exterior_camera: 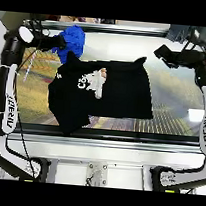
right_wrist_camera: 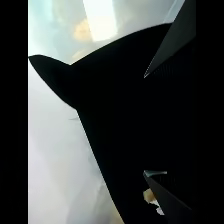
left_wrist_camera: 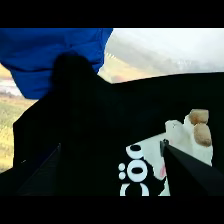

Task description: Fold the clothes and pants, and hang the long-sleeved shirts on hangers.

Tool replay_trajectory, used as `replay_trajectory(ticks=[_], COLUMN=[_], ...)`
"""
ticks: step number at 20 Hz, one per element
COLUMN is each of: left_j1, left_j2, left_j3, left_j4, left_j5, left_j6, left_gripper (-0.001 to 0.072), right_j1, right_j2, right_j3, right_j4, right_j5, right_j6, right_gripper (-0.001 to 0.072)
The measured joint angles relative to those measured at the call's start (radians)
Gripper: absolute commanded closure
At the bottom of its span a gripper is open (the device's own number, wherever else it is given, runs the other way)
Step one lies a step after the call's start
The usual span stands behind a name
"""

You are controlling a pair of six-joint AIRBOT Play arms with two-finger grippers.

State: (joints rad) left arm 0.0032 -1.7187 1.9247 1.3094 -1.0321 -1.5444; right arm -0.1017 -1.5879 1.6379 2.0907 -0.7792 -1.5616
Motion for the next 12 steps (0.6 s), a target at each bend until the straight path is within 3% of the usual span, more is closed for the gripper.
replay_trajectory(ticks=[3,6,12], left_j1=[0.063,0.136,0.257], left_j2=[0.084,0.226,0.431], left_j3=[-0.1,-0.368,-0.935], left_j4=[0.001,0.008,-0.033], left_j5=[-0.105,-0.136,-0.02], left_j6=[-0.001,-0.025,-0.049], left_gripper=[0.0033,0.0032,0.0032], right_j1=[-0.004,-0.003,-0.002], right_j2=[0.127,0.309,0.652], right_j3=[-0.056,-0.215,-0.582], right_j4=[-0.069,-0.118,-0.124], right_j5=[-0.09,-0.159,-0.205], right_j6=[-0.07,-0.105,-0.124], right_gripper=[0.0201,0.0201,0.0202])
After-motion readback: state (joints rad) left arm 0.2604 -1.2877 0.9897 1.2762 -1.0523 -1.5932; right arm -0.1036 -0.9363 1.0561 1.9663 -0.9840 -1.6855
